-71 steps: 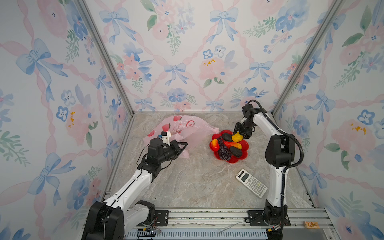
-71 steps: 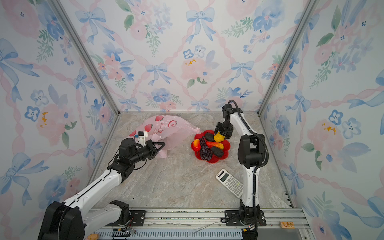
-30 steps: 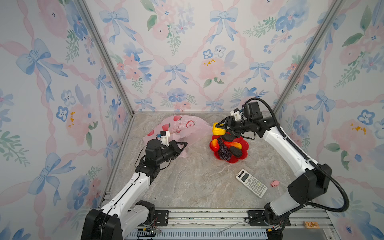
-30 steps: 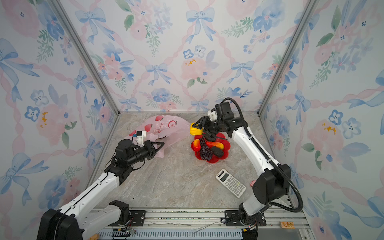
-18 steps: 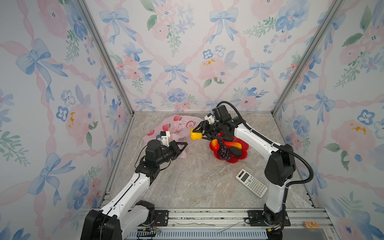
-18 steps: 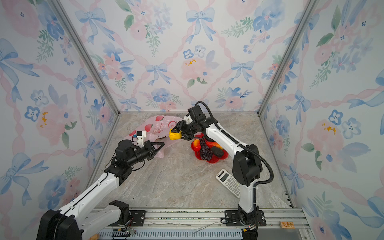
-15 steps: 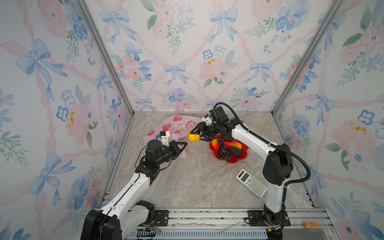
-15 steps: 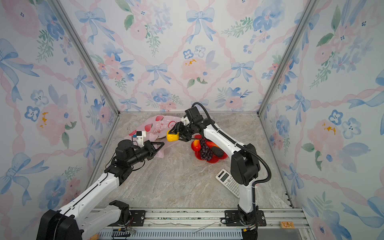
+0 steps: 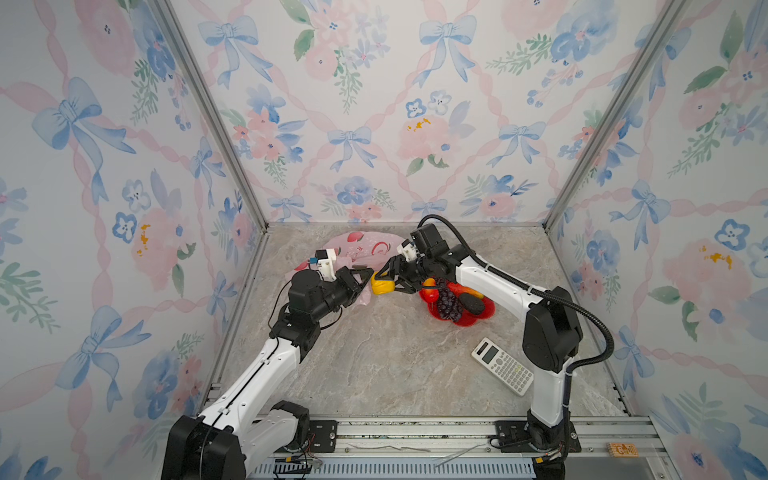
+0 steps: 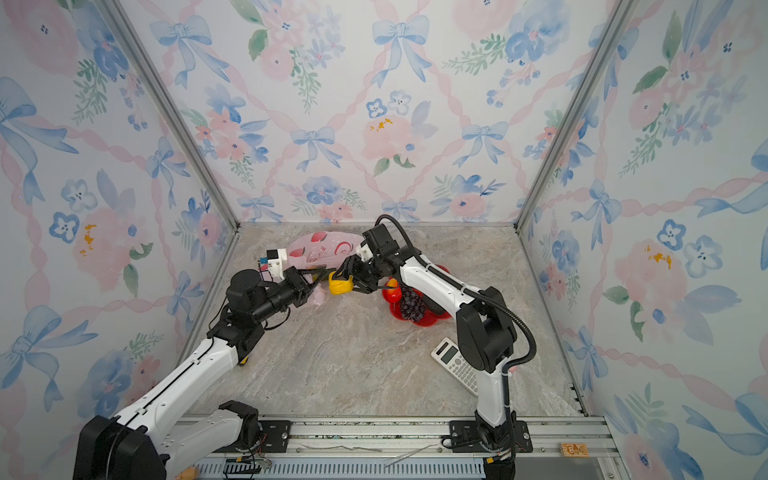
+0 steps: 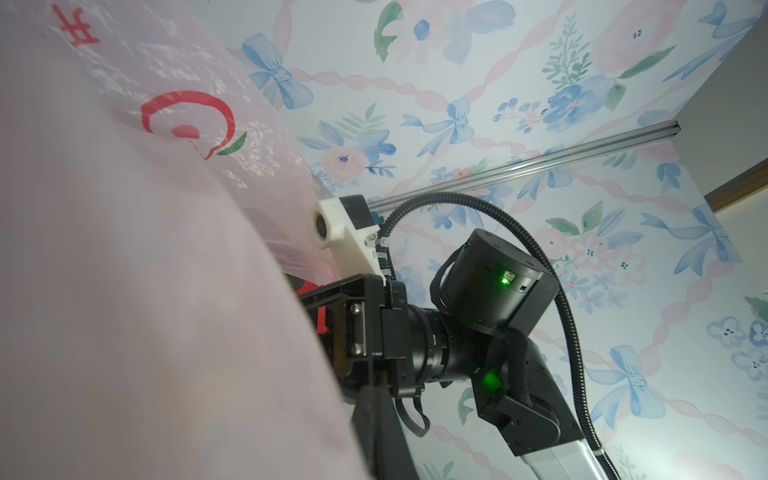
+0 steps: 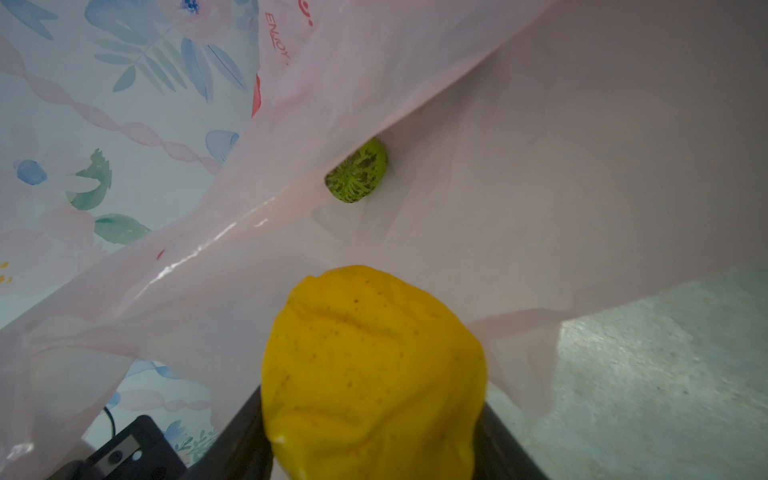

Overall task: Place the fruits into the plastic bag
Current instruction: 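Push the yellow fruit into the bag held by the left gripper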

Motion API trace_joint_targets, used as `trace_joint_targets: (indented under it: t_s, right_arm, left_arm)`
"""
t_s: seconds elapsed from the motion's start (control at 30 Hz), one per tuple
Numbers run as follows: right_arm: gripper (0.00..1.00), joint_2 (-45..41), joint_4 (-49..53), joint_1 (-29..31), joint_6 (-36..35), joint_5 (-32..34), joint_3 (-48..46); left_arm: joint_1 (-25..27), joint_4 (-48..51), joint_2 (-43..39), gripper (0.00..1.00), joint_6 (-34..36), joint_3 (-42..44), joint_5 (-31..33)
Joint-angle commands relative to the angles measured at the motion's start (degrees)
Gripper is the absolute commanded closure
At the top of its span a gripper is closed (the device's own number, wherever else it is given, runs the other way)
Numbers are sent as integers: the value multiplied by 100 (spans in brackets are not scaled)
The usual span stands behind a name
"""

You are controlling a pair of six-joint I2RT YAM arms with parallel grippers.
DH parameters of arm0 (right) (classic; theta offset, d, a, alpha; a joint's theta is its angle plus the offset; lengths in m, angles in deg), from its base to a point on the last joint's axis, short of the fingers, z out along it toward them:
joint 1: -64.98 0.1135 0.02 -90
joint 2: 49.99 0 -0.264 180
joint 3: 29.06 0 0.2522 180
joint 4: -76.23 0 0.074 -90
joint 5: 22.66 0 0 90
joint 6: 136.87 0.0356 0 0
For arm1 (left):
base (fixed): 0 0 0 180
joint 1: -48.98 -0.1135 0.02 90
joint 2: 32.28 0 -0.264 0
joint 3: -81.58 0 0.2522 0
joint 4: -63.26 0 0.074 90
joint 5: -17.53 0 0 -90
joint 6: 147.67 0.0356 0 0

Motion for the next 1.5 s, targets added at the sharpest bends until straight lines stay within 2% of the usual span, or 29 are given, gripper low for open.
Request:
trace_joint_targets:
  t_s: [0.0, 0.33, 0.5, 0.6, 0.67, 0.8, 1.13, 1.47]
  right_arm:
    - [53, 202, -208, 89, 96, -47, -47]
    - [54, 870, -537, 92, 898, -255, 499]
    - [54, 1048, -1689, 83, 1929, -232, 322]
    - [54, 1173, -2514, 99, 2562, -113, 152]
    - [53, 1275, -2595, 132, 2701, -32, 205]
    - [51, 1450, -2176, 158, 2484, 183, 388]
    - [48, 1833, -1905, -22, 2238, 409, 547]
    - [36, 2067, -1515, -147, 1936, 379, 837]
  left_arm:
    - [84, -231, 56, 100, -112, -190, -142]
    - [707, -246, 294, 100, 466, -582, -905]
    - [874, -241, 267, 100, 521, -415, -1156]
    - [879, -244, 137, 100, 512, -57, -1067]
    - [878, -244, 52, 100, 473, 120, -959]
    - [863, -255, -101, 100, 381, 358, -810]
    - [841, -252, -224, 100, 310, 512, -741]
    - [724, -241, -287, 100, 244, 679, -578]
